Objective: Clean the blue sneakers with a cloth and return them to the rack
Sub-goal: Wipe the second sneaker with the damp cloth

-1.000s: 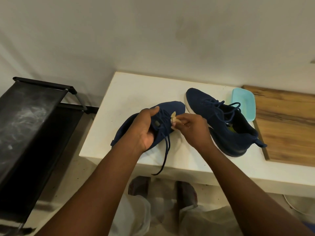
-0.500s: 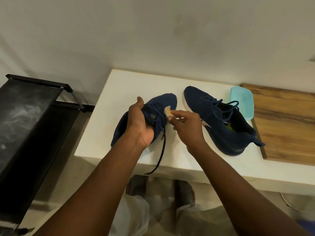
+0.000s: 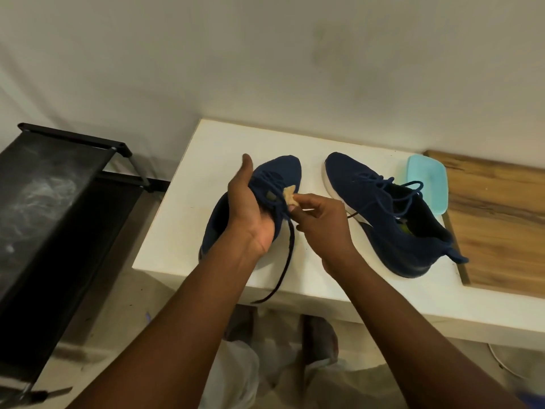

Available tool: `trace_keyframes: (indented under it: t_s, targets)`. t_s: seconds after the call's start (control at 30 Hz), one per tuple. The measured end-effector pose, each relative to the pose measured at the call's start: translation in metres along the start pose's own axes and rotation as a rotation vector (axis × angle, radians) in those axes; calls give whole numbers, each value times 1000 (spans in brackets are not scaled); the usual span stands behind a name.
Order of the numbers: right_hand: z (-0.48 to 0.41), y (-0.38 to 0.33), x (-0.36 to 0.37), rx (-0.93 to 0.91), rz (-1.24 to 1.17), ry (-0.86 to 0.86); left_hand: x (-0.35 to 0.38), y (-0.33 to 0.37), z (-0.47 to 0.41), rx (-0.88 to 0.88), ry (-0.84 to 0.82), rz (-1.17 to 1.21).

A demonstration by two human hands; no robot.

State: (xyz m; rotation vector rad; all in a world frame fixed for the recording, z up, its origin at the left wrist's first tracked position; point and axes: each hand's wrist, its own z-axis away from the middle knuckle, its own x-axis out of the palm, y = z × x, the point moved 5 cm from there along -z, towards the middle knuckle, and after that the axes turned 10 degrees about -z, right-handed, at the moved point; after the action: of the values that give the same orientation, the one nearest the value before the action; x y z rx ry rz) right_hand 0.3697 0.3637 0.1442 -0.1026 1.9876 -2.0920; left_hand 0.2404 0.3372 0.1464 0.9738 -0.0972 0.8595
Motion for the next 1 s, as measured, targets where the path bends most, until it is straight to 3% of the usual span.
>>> trace_keyframes:
  t_s: [0.1, 0.2, 0.67, 0.8, 0.87, 1.0]
  targets:
    - [1, 13, -5, 121, -101, 86, 13, -5, 7, -14, 22, -132]
    - [3, 3, 1, 89, -157, 80, 21, 3, 13, -69, 27, -244]
    - [12, -17, 5, 46, -124, 52, 7, 57, 94, -85, -179, -191]
    - [16, -49, 5, -137, -70, 56, 24, 76, 111, 153, -215, -356]
    - [17, -72, 6, -279, 55, 79, 36, 79, 118, 338, -198, -616]
    - [20, -117, -9, -509, 219, 183, 54, 80, 127, 870, -38, -1139]
